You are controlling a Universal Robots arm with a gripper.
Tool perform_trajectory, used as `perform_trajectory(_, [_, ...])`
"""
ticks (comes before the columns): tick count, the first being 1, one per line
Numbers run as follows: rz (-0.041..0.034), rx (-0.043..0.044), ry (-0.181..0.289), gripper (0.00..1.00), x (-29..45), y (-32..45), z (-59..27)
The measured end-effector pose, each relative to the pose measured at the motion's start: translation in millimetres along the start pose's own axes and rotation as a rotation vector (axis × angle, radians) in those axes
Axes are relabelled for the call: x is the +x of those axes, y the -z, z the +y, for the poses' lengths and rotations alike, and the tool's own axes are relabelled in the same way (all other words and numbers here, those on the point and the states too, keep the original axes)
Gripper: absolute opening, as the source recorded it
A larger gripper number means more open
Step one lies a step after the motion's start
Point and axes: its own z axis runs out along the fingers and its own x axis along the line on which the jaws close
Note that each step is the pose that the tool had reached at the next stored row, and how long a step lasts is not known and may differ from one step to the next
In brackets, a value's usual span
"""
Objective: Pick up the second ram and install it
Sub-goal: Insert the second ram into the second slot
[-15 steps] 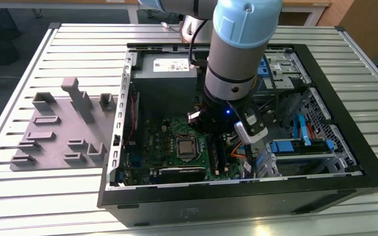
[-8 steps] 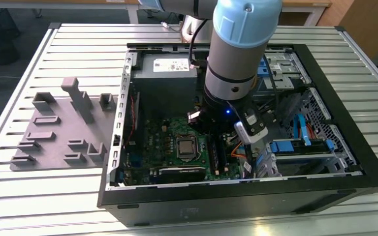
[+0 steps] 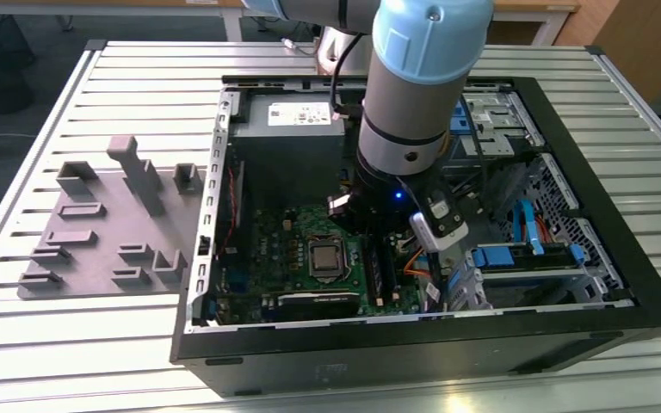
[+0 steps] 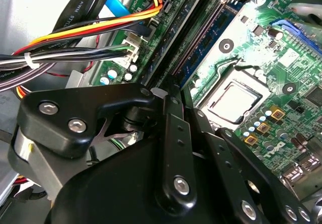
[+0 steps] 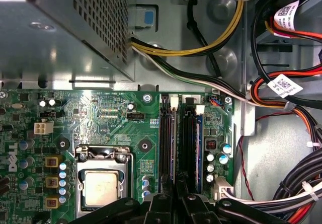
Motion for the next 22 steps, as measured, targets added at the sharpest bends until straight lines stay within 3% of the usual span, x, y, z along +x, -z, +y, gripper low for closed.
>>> perform_trajectory(22, [0.0004, -0.0002, 0.000, 0.15, 0.0, -4.0, 0.0])
